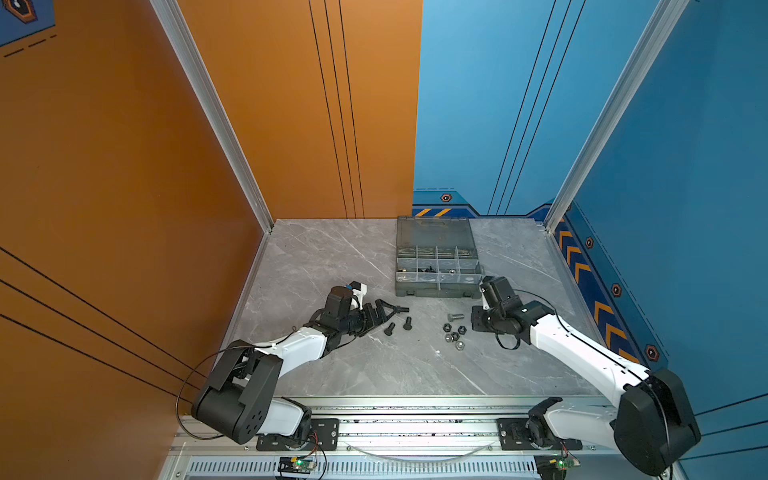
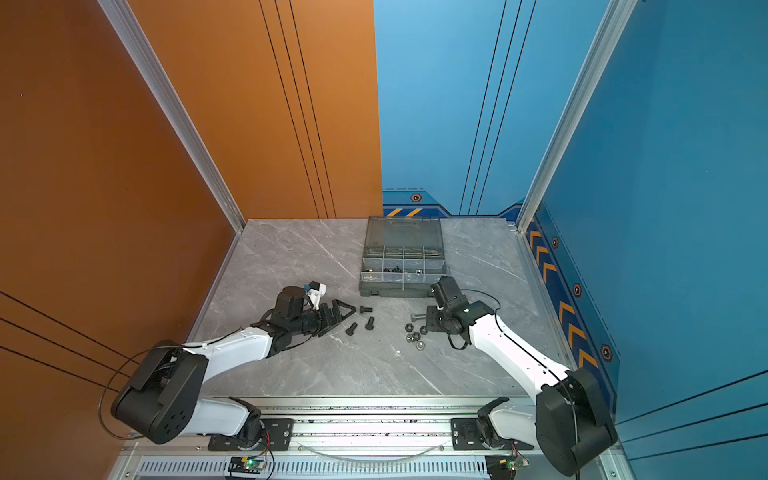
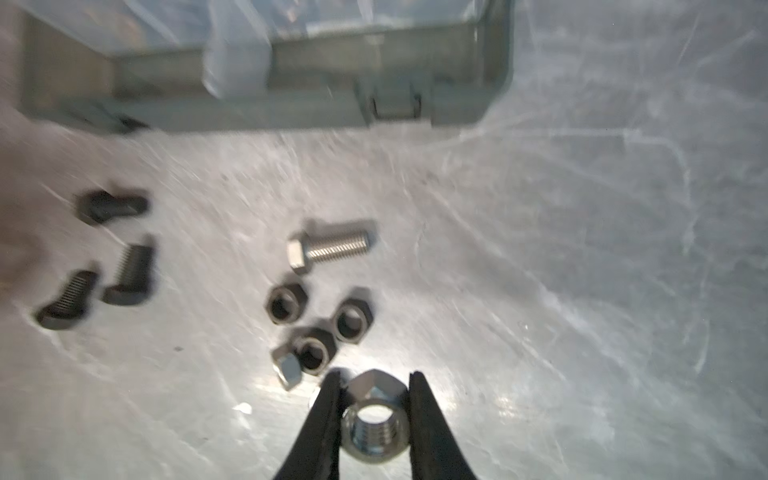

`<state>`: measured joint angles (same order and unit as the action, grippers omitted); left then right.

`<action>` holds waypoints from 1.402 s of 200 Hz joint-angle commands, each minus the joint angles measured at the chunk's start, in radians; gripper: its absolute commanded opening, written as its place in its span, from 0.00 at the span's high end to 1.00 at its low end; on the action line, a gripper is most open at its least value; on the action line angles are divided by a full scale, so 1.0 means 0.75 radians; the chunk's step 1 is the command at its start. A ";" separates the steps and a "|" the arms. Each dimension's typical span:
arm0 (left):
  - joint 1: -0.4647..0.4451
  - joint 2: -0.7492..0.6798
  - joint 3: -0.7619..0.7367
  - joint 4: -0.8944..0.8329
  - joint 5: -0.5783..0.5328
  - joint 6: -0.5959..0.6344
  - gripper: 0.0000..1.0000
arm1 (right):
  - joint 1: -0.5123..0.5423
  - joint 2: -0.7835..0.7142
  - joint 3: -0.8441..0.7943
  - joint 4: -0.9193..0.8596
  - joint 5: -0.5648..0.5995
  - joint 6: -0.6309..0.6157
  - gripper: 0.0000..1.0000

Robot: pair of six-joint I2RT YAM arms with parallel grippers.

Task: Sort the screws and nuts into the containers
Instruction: 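Carry the silver hex nut with the right gripper over the compartment, then open the right gripper to release the nut into the compartment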

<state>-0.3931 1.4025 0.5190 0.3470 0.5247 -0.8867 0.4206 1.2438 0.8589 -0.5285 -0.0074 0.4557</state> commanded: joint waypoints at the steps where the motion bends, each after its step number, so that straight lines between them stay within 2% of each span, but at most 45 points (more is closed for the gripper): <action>1: -0.010 -0.017 0.036 -0.010 0.010 0.011 0.02 | -0.068 0.006 0.188 -0.039 -0.071 -0.104 1.00; 69: -0.024 -0.018 0.041 -0.010 -0.018 -0.002 0.02 | -0.137 0.478 0.747 -0.118 -0.070 -0.197 1.00; 106: -0.029 -0.013 0.038 -0.010 -0.028 -0.012 0.02 | -0.137 0.720 0.922 -0.127 -0.068 -0.184 1.00; 150: -0.034 -0.011 0.045 -0.009 -0.030 -0.014 0.02 | -0.135 0.934 1.033 -0.125 -0.089 -0.173 0.99; 201: -0.036 -0.011 0.048 -0.009 -0.029 -0.017 0.02 | -0.132 1.062 1.096 -0.138 -0.089 -0.177 0.97; 238: -0.037 -0.003 0.052 -0.009 -0.027 -0.016 0.03 | -0.133 1.127 1.131 -0.149 -0.082 -0.187 0.90; 268: -0.045 -0.003 0.045 -0.011 -0.035 -0.014 0.02 | -0.132 1.181 1.166 -0.165 -0.085 -0.197 0.89; 280: -0.045 -0.010 0.043 -0.010 -0.036 -0.016 0.02 | -0.133 1.193 1.176 -0.173 -0.084 -0.198 0.85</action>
<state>-0.4141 1.4029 0.5327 0.3470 0.5201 -0.8913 0.3233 2.1128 1.7073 -0.6144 -0.0620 0.3283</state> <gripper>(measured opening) 0.976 0.249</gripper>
